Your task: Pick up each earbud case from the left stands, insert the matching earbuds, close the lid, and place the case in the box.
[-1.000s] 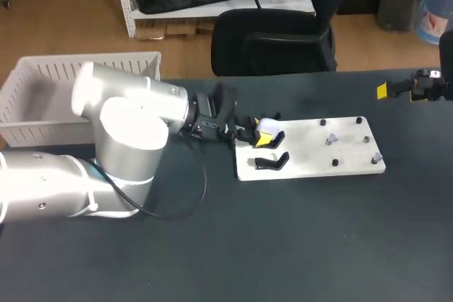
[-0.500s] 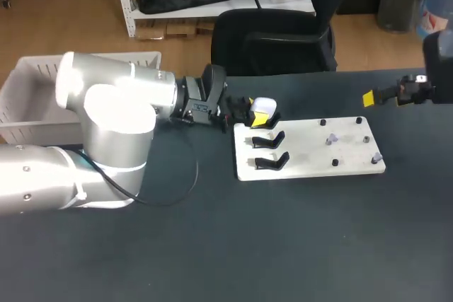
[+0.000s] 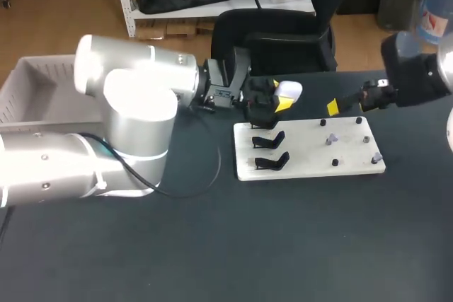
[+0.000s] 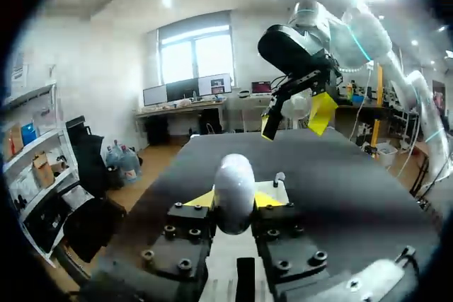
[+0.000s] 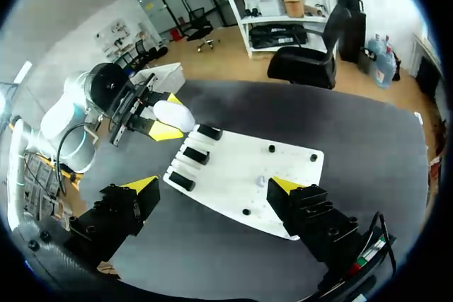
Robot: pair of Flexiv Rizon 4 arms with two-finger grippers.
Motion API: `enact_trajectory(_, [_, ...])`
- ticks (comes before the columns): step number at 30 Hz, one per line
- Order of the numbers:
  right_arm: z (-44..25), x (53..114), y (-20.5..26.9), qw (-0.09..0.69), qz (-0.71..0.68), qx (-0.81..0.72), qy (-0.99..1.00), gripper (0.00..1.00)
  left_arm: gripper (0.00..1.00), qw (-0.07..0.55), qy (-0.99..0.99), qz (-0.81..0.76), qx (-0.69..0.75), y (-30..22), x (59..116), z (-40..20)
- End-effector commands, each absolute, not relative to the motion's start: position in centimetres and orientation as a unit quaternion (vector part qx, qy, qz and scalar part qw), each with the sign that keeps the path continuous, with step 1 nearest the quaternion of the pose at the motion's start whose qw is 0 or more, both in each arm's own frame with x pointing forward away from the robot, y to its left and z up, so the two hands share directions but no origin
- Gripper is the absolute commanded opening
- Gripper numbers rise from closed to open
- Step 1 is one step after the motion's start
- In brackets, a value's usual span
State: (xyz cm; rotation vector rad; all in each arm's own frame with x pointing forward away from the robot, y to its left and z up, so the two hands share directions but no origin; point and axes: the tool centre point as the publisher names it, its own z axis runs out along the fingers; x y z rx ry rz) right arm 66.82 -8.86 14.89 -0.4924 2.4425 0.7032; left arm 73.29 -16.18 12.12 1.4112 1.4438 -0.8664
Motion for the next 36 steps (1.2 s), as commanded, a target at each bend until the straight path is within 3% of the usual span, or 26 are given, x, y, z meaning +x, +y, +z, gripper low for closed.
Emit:
enact_trajectory(1, [14.9, 67.5, -8.3, 0.267, 0.266, -0.186, 0.908, 1.00, 0.00, 0.453, 0.576, -0.352, 0.582, -17.3, 73.8, 12.3])
enact_trajectory(12, [14.2, 68.2, -6.5, 0.252, 0.273, -0.203, 0.906, 1.00, 0.00, 0.448, 0.551, -0.367, 0.601, -18.3, 71.8, 12.6])
enact_trajectory(36, [14.6, 69.0, -7.3, 0.256, 0.260, -0.204, 0.908, 1.00, 0.00, 0.444, 0.531, -0.388, 0.608, -18.4, 69.6, 12.9])
